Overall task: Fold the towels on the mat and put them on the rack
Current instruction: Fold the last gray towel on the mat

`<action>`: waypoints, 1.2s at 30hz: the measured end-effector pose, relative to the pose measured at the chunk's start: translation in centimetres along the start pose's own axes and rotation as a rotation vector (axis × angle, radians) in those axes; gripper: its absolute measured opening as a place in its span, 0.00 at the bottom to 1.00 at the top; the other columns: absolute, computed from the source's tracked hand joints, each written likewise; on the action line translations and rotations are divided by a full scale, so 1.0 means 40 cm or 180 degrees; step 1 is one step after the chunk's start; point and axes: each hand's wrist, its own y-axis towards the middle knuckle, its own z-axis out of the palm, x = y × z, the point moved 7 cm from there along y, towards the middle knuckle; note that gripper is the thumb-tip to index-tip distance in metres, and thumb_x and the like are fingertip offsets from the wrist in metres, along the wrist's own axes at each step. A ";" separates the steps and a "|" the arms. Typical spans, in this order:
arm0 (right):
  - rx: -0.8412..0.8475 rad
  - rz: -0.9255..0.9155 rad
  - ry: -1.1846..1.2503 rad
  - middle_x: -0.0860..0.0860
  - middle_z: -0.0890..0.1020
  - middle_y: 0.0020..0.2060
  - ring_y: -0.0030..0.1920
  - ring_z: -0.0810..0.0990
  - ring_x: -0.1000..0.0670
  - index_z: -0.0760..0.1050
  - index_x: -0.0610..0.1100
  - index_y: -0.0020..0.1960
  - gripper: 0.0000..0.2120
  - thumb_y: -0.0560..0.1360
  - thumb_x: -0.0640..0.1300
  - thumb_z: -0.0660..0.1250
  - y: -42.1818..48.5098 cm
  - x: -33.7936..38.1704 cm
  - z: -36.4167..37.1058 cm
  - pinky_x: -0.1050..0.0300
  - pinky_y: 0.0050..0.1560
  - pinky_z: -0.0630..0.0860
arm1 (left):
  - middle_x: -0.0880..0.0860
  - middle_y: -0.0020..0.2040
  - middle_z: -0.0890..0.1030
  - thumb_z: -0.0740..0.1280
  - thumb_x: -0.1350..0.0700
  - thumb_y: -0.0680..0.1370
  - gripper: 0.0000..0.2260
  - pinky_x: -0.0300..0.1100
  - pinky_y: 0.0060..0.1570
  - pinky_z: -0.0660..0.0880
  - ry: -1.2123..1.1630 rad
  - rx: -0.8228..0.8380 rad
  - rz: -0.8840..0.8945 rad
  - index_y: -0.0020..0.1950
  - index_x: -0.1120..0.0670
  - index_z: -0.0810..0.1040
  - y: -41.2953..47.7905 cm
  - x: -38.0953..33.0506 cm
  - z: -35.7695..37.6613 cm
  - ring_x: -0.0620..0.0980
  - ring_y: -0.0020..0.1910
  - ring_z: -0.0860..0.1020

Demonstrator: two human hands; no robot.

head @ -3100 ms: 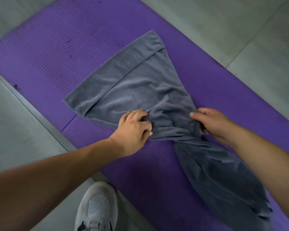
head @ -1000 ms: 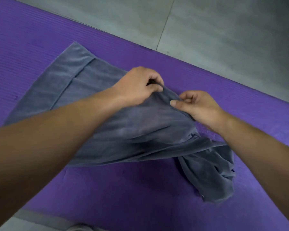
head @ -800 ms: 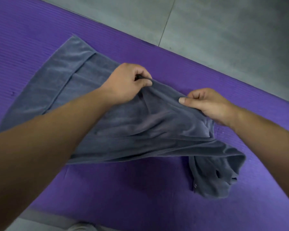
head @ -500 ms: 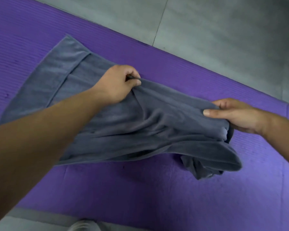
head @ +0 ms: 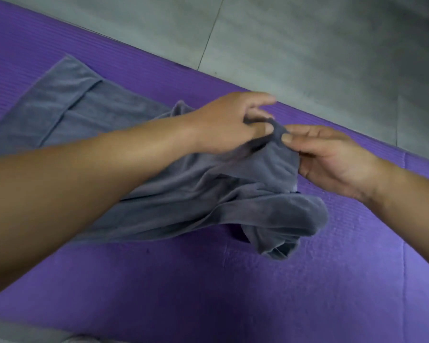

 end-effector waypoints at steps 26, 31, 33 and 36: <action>0.0014 0.0170 -0.1163 0.47 0.76 0.34 0.30 0.72 0.55 0.79 0.45 0.49 0.05 0.76 0.37 0.72 -0.229 -0.088 -0.218 0.63 0.29 0.71 | 0.47 0.44 0.85 0.79 0.55 0.72 0.12 0.44 0.47 0.76 0.1881 0.1149 -0.0746 0.49 0.50 0.77 0.078 -0.008 0.093 0.48 0.43 0.81; -0.0323 -0.0313 -0.1344 0.47 0.78 0.39 0.39 0.76 0.53 0.81 0.45 0.52 0.11 0.73 0.35 0.76 -0.240 -0.063 -0.217 0.61 0.43 0.74 | 0.46 0.65 0.80 0.78 0.33 0.64 0.38 0.42 0.68 0.72 0.0959 0.1572 -0.0705 0.70 0.45 0.74 0.128 -0.121 0.247 0.41 0.64 0.78; -0.0517 -0.0534 -0.1316 0.44 0.78 0.39 0.40 0.75 0.50 0.82 0.46 0.49 0.11 0.70 0.35 0.78 -0.256 -0.043 -0.243 0.56 0.46 0.74 | 0.53 0.60 0.84 0.74 0.31 0.65 0.34 0.49 0.66 0.75 0.0691 0.1459 -0.0478 0.66 0.47 0.78 0.151 -0.155 0.293 0.48 0.58 0.81; -0.0796 -0.0780 -0.1037 0.50 0.81 0.35 0.37 0.78 0.54 0.81 0.45 0.45 0.10 0.70 0.33 0.77 -0.287 -0.022 -0.294 0.63 0.42 0.76 | 0.57 0.51 0.82 0.75 0.39 0.72 0.24 0.47 0.55 0.74 0.0303 0.1284 -0.0279 0.62 0.49 0.80 0.157 -0.181 0.316 0.49 0.49 0.76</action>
